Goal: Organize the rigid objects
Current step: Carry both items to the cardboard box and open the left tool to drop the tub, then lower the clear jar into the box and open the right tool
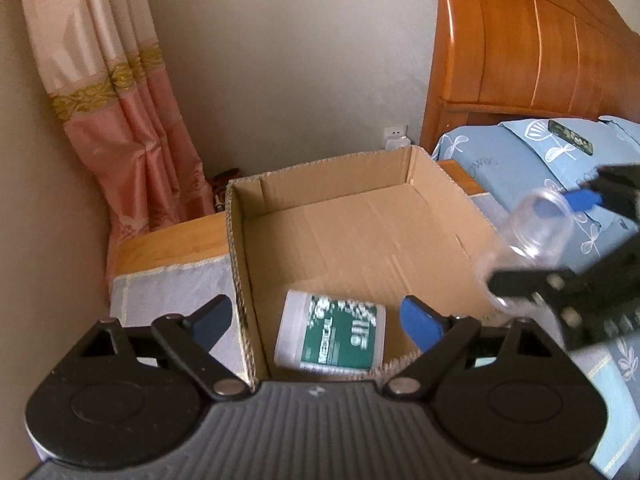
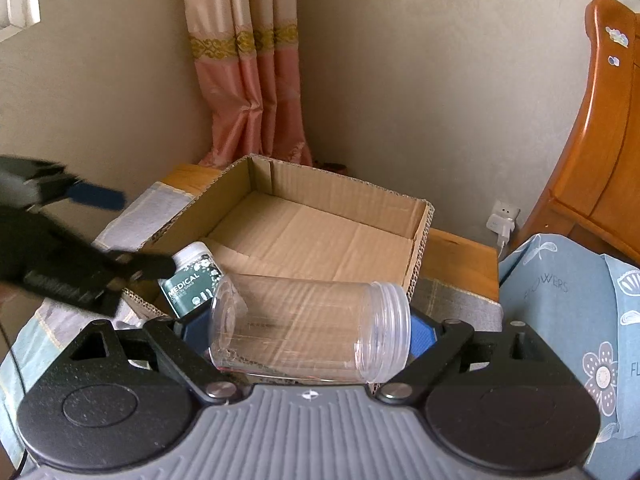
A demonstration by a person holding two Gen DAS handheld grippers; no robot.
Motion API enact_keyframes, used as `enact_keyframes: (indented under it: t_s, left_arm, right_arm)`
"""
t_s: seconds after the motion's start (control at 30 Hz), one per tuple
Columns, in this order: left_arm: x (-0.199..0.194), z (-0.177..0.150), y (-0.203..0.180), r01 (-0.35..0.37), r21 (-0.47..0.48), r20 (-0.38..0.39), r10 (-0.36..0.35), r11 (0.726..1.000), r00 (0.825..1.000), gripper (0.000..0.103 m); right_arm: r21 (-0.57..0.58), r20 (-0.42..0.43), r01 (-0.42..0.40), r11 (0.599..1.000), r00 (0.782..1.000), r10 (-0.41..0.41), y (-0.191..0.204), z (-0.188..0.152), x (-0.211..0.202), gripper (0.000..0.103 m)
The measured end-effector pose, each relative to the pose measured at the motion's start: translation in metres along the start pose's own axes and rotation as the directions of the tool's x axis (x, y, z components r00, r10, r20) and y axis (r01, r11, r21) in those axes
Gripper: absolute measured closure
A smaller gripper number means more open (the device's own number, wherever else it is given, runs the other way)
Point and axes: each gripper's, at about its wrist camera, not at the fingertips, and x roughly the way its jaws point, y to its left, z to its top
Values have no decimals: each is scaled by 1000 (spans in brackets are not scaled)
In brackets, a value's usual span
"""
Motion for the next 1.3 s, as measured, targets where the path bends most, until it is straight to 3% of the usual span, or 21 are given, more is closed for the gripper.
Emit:
enact_keyframes:
  t_s: [0.23,0.33,0.4,0.67,0.9,1.3]
  left_arm:
    - [-23,-24,5,12,-52,39,-10,999,999,7]
    - [-27,-33,5,9,-65,36,-7,998,999,7]
    - [-30,-38,3,12,-70,36,-10,997,999,7]
    - [-39,-51,-6,-8,-67,56,12,998,998,7]
    - [-42,-72,-19,-14,-81,67,20,997,998,6]
    - [-15,-124,-34,16,-122,15,-14,992,1000,6]
  right_arm:
    - [22,13,9,1000,1000,-9,2,13,16,9]
    - [25,50,30,999,998,-31,4,19,18,0]
    - [19,53,40,999,998,-40,6,21,18,0]
    - [9,78,49,999,996,-50,11,5,-1,0]
    - [17,102,51,999,993,-52,14,-25,-20,0]
    - [-15,109,-57,998,992,59,24,-116,-36,0]
